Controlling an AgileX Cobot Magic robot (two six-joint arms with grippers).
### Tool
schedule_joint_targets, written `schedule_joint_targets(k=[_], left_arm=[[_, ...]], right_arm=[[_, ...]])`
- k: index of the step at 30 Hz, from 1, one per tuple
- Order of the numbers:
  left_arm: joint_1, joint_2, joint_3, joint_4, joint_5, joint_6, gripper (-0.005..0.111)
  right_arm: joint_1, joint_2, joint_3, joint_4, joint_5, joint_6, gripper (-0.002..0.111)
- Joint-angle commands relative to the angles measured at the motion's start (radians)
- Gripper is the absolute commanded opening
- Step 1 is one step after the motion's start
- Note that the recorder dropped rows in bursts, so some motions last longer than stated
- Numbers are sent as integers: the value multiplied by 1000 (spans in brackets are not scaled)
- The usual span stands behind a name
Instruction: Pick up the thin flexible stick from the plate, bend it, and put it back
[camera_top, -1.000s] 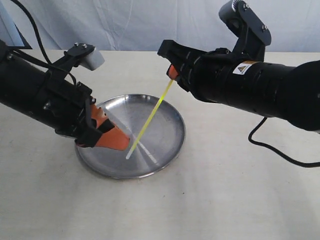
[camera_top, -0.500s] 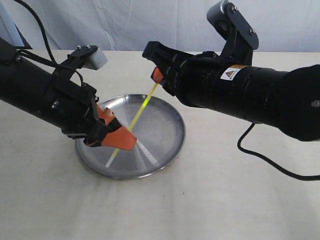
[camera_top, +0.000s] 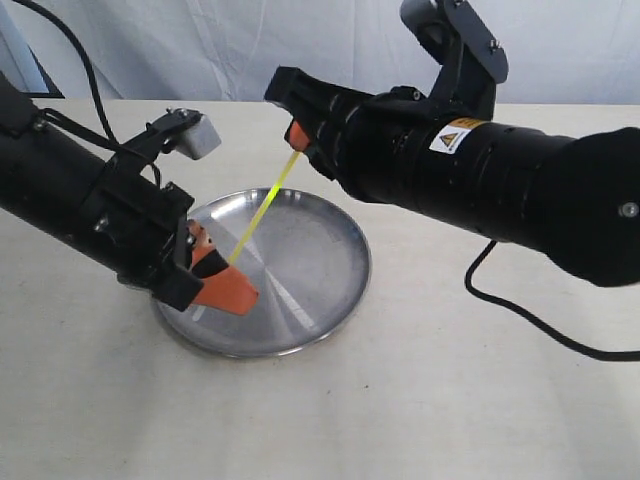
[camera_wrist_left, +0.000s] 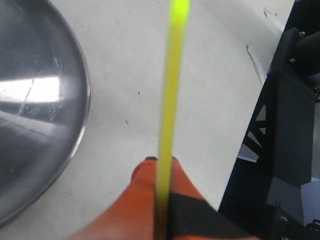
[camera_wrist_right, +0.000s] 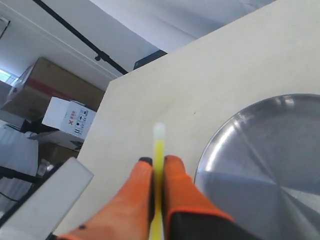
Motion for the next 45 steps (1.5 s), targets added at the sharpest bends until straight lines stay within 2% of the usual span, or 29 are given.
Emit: schedule_joint_targets(k=[1, 14, 16, 39, 45], left_arm=[[-3, 0, -1, -71, 26, 78, 0], [-3, 0, -1, -136, 62, 169, 0], [-3, 0, -1, -182, 91, 217, 0], [-3, -33, -1, -300, 102, 380, 0], [-3, -61, -1, -282, 55, 380, 0]], right_arm=[[1, 1, -5, -103, 15, -5, 0], [1, 1, -5, -282, 149, -5, 0], [1, 1, -5, -290, 173, -5, 0], [1, 48, -5, -360, 183, -5, 0], [1, 48, -5, -357, 174, -5, 0]])
